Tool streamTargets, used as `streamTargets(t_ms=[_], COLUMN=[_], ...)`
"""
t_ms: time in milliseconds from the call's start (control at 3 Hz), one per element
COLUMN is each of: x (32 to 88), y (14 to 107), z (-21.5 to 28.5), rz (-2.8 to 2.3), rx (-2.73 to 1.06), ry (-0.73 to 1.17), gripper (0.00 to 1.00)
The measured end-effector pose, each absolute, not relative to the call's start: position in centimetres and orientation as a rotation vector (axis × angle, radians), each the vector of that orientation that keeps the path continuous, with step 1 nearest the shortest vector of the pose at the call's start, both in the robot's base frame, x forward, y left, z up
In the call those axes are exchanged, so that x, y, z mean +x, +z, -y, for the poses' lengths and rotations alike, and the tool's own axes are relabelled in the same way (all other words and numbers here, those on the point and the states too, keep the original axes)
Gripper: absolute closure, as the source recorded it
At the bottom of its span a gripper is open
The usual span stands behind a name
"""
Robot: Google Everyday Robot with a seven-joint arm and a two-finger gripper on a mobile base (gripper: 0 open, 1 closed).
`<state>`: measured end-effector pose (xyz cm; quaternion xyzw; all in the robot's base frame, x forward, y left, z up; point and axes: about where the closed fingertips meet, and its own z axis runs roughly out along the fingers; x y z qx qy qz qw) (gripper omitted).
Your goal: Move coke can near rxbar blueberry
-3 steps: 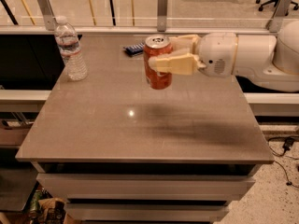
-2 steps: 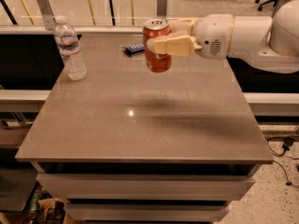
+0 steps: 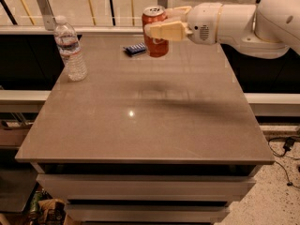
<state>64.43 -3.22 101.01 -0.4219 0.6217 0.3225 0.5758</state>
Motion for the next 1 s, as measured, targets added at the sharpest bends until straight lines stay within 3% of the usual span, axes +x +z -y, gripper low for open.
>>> streamTargets(t_ms=[1000], x=[72.0], y=[97.8], z=[5.7], rz=[-1.513], rx=[-0.901], ry=[0.695], gripper=[1.00])
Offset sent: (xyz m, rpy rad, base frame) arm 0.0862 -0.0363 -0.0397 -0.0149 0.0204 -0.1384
